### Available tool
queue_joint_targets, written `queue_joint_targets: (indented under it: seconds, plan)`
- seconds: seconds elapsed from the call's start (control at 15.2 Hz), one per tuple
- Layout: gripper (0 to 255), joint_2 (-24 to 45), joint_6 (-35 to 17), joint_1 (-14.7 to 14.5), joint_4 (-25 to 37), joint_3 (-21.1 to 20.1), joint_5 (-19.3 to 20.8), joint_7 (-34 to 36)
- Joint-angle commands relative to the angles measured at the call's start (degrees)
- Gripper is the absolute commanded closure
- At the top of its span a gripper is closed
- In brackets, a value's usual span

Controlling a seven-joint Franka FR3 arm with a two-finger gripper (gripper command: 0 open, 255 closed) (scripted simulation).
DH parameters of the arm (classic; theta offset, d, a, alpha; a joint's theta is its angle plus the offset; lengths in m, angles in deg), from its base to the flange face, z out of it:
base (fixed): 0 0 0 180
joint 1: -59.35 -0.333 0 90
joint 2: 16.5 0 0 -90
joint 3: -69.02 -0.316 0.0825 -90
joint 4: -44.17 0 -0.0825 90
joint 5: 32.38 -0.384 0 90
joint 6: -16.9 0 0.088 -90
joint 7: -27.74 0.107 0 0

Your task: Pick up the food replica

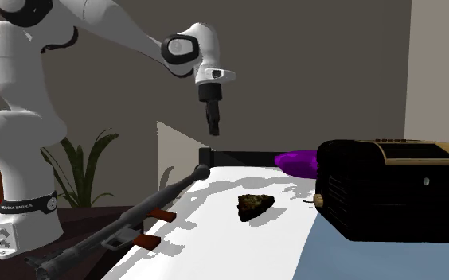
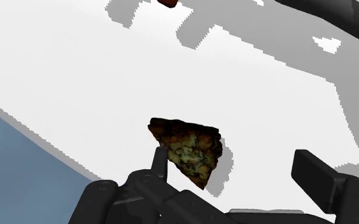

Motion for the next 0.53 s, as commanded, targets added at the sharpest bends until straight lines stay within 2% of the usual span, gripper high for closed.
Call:
queue_joint_targets:
  seconds: [0.0, 0.46]
  plan:
    - [0, 4.9, -1.0, -0.1, 3.1, -0.1, 0.3, -0.6]
    - [0, 20.8, -2.2, -0.5, 14.9, -0.4, 1.7, -2.5]
